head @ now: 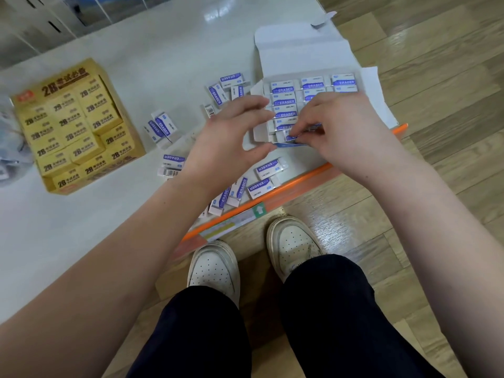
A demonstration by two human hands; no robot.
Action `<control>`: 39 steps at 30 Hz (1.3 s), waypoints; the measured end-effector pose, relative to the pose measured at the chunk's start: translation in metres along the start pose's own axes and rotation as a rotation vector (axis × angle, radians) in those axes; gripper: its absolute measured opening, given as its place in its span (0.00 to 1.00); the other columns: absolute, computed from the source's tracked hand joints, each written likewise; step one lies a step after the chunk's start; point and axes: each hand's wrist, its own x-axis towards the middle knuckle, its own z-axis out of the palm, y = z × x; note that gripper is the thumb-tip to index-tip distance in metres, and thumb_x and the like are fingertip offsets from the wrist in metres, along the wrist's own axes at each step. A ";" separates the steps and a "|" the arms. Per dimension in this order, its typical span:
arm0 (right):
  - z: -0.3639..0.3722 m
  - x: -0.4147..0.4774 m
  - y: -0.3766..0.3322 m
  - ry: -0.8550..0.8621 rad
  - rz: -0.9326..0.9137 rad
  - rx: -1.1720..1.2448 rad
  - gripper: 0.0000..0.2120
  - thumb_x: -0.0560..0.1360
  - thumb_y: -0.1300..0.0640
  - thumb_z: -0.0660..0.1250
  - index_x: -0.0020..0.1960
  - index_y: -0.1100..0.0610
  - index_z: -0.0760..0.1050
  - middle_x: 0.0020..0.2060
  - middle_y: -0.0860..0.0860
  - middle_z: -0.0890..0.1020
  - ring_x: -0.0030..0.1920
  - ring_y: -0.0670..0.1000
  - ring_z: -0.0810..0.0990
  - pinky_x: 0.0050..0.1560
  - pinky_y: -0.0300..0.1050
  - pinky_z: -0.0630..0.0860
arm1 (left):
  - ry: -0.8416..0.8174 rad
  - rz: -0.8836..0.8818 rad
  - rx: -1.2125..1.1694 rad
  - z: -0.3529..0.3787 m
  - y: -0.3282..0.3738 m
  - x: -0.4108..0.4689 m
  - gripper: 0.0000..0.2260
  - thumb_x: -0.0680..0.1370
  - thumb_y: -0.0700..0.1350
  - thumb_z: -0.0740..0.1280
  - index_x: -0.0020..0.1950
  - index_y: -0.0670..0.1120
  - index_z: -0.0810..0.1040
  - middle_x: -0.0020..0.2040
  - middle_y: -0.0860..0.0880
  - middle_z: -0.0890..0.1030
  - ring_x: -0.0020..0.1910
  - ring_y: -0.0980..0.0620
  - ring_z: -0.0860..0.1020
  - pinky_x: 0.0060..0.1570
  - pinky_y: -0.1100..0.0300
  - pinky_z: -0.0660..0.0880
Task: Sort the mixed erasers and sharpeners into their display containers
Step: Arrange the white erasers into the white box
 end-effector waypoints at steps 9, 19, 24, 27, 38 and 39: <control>0.010 -0.002 -0.005 0.066 -0.019 -0.007 0.10 0.76 0.61 0.64 0.53 0.55 0.82 0.51 0.55 0.81 0.54 0.57 0.77 0.57 0.46 0.66 | 0.023 0.022 0.006 0.003 -0.002 -0.001 0.19 0.71 0.47 0.73 0.61 0.46 0.79 0.65 0.52 0.75 0.61 0.59 0.72 0.60 0.75 0.63; 0.009 -0.008 -0.001 0.146 0.108 0.047 0.08 0.76 0.59 0.65 0.52 0.55 0.81 0.48 0.51 0.84 0.52 0.53 0.79 0.56 0.38 0.64 | 0.076 0.014 0.037 0.007 0.001 -0.002 0.17 0.71 0.46 0.73 0.59 0.46 0.79 0.64 0.53 0.76 0.61 0.58 0.73 0.59 0.72 0.65; 0.008 -0.003 0.002 0.133 0.122 0.088 0.07 0.75 0.58 0.67 0.50 0.55 0.82 0.45 0.50 0.84 0.49 0.50 0.80 0.51 0.31 0.60 | 0.089 0.004 0.011 0.009 0.003 -0.002 0.17 0.71 0.46 0.73 0.59 0.44 0.79 0.64 0.52 0.76 0.61 0.57 0.74 0.60 0.69 0.67; 0.009 -0.004 0.001 0.154 0.141 0.131 0.05 0.74 0.58 0.68 0.49 0.54 0.82 0.43 0.49 0.84 0.47 0.47 0.81 0.47 0.22 0.58 | 0.094 -0.001 0.003 0.010 0.004 -0.002 0.17 0.71 0.46 0.73 0.58 0.44 0.79 0.63 0.51 0.76 0.60 0.56 0.75 0.59 0.68 0.68; 0.014 -0.007 0.004 0.222 0.185 0.307 0.03 0.70 0.58 0.71 0.42 0.51 0.82 0.31 0.40 0.77 0.38 0.39 0.77 0.45 0.26 0.68 | 0.105 -0.014 0.042 0.021 0.014 -0.005 0.21 0.68 0.53 0.71 0.56 0.43 0.79 0.62 0.46 0.74 0.57 0.52 0.75 0.56 0.60 0.72; 0.013 -0.008 0.006 0.215 0.184 0.334 0.04 0.70 0.59 0.71 0.42 0.51 0.82 0.31 0.40 0.77 0.38 0.36 0.76 0.44 0.24 0.67 | 0.102 -0.023 0.055 0.022 0.017 -0.004 0.22 0.68 0.54 0.71 0.57 0.43 0.78 0.62 0.46 0.74 0.56 0.50 0.76 0.56 0.55 0.74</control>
